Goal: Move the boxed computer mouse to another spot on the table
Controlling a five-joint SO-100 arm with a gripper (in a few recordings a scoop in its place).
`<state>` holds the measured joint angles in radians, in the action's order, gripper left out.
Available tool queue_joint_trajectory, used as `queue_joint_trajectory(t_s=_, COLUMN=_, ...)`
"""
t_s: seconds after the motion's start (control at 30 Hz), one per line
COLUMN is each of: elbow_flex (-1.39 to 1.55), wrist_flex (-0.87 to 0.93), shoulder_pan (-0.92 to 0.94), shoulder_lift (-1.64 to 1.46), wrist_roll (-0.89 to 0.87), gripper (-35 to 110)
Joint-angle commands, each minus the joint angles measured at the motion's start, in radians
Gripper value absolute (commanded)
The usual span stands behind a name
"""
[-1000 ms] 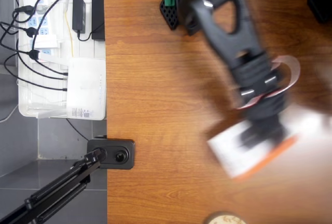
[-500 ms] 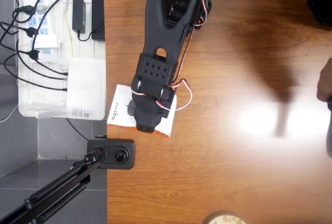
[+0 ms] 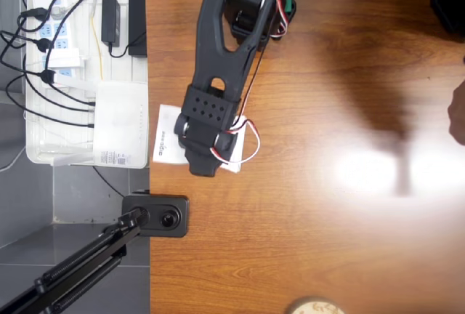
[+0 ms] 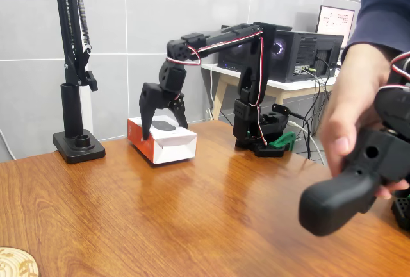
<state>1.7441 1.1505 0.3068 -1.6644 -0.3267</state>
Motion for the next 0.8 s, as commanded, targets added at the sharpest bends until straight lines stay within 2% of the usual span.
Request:
queue_joint_trajectory(t_s=0.0, elbow_flex=-0.106, wrist_flex=0.118, shoulder_pan=-0.009, shoulder_lift=0.0, wrist_roll=-0.02, gripper=0)
queue_joint_trajectory(t_s=0.13, elbow_flex=-0.107, wrist_flex=0.089, shoulder_pan=-0.005, shoulder_lift=-0.023, wrist_roll=-0.061, gripper=0)
queue_joint_trajectory(t_s=0.37, elbow_flex=-0.003, wrist_flex=-0.069, shoulder_pan=0.032, shoulder_lift=-0.087, wrist_roll=-0.063, gripper=0)
queue_joint_trajectory(t_s=0.77, elbow_flex=0.095, wrist_flex=-0.02, shoulder_pan=-0.021, shoulder_lift=-0.21, wrist_roll=0.009, gripper=0)
